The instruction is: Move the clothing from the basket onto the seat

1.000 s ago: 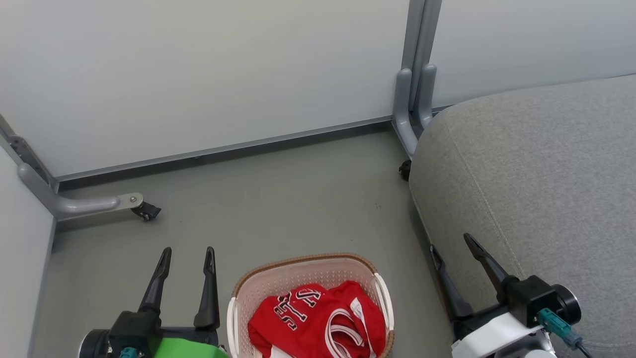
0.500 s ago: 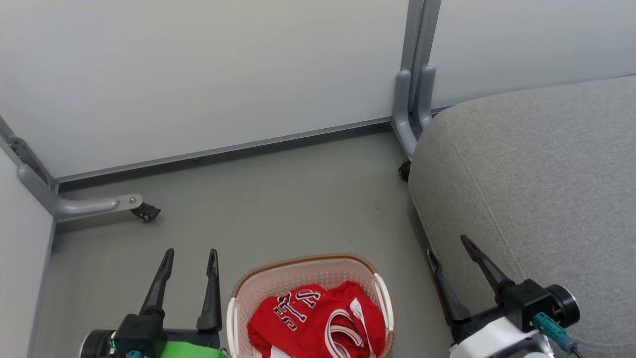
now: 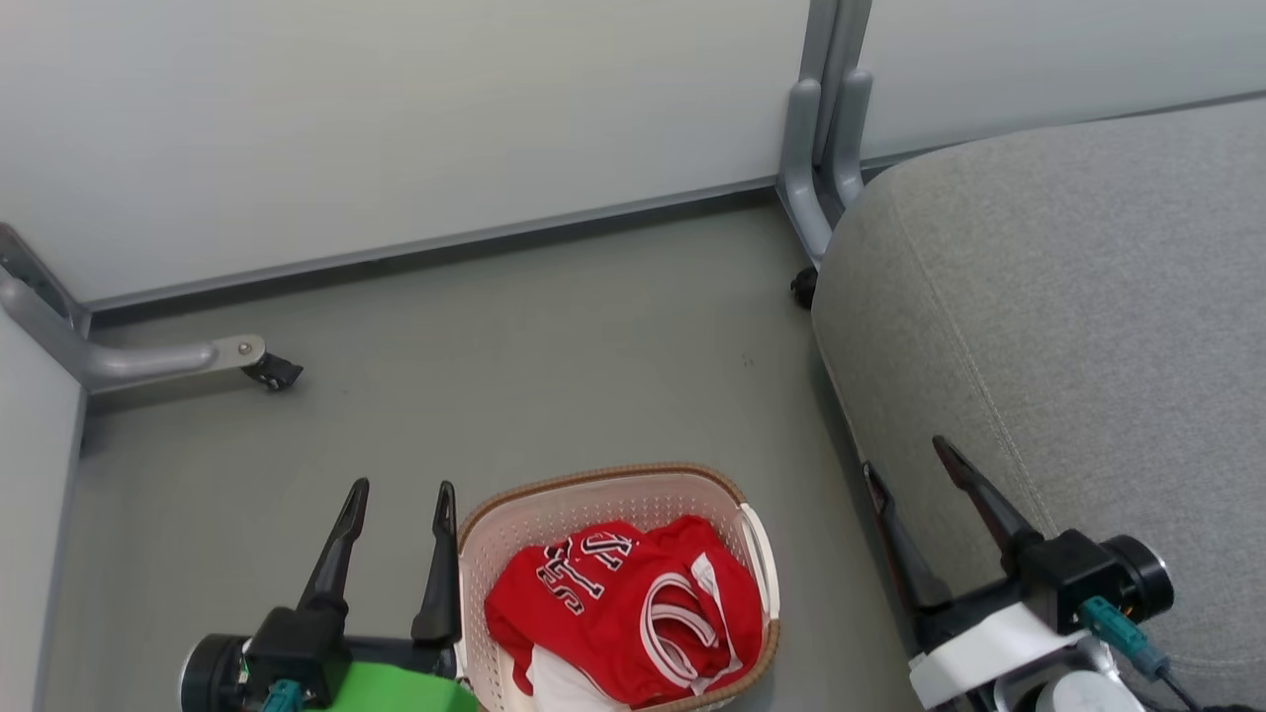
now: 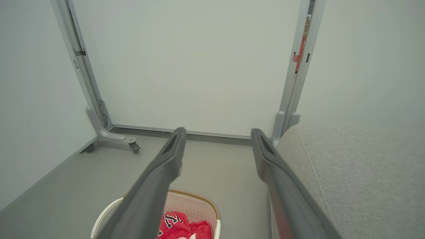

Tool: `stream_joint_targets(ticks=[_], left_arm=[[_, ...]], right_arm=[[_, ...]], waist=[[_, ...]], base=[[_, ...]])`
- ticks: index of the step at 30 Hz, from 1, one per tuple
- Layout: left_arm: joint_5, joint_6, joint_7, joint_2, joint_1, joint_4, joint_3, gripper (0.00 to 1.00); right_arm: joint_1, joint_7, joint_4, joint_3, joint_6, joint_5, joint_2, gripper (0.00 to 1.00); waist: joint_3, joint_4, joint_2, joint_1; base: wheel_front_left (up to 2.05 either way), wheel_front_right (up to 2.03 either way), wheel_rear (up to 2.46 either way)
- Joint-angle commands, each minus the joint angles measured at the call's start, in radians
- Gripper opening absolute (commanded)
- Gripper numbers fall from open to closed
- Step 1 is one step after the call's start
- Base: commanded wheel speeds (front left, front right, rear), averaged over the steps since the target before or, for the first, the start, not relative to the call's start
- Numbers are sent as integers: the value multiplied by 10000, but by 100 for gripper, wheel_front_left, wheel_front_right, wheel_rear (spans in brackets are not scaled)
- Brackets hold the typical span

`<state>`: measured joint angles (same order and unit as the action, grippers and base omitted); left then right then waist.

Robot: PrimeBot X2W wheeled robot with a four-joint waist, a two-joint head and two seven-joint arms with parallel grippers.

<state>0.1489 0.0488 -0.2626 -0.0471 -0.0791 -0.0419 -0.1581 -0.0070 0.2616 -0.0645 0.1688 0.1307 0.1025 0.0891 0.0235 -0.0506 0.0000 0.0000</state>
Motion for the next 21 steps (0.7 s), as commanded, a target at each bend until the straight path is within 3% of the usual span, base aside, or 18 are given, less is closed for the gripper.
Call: stream_joint_targets(ticks=[1, 11, 21], left_arm=[[24, -62, -34, -60, 390, 32, -38, 100], [-487, 152, -20, -60, 2013, -453, -838, 100], [-1622, 668, -22, -289, 4393, -2515, -2064, 100]], right_arm=[[-330, 51, 143, -63, 0, -65, 110, 100], [-1581, 50, 578, -373, -1, -75, 553, 100], [-2772, 48, 942, -828, -1, -171, 754, 100]], waist=[[810, -2, 0, 0], [3322, 233, 0, 0], [5331, 226, 0, 0]], base=[[0, 0, 0], [0, 0, 0], [0, 0, 0]])
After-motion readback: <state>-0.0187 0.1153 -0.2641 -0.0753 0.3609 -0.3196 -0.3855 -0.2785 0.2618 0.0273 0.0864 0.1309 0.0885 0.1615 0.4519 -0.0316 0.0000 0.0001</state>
